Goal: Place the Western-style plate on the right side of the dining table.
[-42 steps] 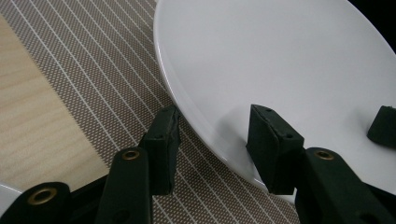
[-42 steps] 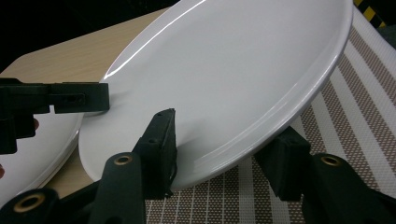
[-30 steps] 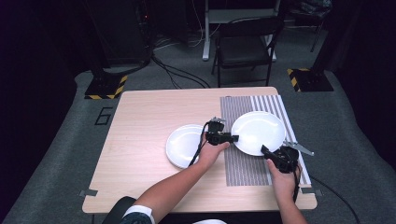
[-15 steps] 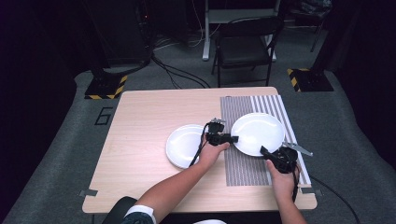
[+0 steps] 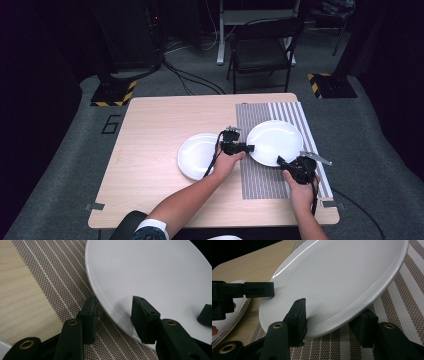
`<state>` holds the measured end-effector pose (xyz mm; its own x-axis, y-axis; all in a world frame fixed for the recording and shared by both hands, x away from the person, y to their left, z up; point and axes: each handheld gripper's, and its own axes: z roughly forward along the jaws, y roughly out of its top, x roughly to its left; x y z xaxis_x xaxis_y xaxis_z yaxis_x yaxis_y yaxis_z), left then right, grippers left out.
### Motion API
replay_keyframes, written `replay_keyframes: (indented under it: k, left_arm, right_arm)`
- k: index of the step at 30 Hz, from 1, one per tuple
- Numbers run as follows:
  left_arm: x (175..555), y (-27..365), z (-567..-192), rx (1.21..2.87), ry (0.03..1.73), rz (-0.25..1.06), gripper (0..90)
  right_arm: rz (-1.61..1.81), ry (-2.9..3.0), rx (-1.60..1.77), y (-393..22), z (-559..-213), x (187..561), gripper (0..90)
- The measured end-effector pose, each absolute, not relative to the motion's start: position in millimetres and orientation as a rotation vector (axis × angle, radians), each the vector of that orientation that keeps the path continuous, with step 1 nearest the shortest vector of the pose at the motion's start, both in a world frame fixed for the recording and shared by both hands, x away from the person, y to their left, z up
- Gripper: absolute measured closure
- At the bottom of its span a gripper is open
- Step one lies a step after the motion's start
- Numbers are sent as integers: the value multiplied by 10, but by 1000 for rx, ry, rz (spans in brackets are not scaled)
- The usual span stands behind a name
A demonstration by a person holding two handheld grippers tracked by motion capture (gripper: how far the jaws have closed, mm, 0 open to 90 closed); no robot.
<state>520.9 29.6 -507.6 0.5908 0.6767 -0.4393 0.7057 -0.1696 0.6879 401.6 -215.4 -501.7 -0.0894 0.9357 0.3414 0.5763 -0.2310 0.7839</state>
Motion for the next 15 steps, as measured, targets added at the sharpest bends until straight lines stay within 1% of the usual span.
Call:
replay_keyframes:
  k: [15]
  left_arm:
    - [5237,219,-5105,1885,1140,-41,564]
  right_arm:
    - [1243,1636,1823,-2203,-5044,4054,492]
